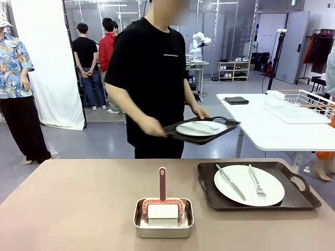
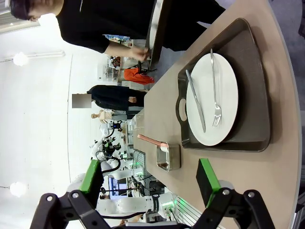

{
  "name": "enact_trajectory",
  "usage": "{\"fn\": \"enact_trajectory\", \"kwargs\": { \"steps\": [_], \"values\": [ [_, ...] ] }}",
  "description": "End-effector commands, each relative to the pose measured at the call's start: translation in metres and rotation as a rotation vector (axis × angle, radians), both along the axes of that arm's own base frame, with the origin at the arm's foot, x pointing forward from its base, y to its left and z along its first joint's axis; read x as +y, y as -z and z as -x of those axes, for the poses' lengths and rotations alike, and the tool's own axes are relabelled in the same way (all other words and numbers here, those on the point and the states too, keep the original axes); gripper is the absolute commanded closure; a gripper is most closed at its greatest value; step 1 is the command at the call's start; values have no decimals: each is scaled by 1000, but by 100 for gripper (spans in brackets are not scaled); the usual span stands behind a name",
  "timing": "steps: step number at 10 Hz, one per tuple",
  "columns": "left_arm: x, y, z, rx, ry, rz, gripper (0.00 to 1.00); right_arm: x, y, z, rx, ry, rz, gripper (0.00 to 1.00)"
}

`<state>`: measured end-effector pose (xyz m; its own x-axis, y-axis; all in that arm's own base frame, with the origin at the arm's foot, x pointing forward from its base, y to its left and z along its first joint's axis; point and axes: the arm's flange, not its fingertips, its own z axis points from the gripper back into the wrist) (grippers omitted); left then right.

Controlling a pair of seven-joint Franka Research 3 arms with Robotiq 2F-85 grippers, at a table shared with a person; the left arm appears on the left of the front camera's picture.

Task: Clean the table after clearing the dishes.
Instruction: When the left (or right) Handle tray is removed, use the left hand (or right hand) to clean the left (or right) side of the table with the Lint Roller.

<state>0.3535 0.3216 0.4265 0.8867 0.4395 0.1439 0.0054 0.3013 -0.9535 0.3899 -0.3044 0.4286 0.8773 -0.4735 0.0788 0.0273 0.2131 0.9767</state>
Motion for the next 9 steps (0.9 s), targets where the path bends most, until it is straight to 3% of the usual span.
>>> {"fn": "enact_trajectory", "kwargs": {
  "steps": [1,4,5,9],
  "values": [
    [1,-1,2,-4,2,8,0,1,-2,-1,-1,-1,2,0],
    [0,0,0,0,0,0,0,1,-2,-1,-1,-1,2,0],
    [-11,-13,-8,-60,63,-73,0,1,-2,-1,-1,-1,2,0],
    [-88,-115,-64,-223,302,-360,0,1,-2,-1,-1,-1,2,0]
  ]
}}
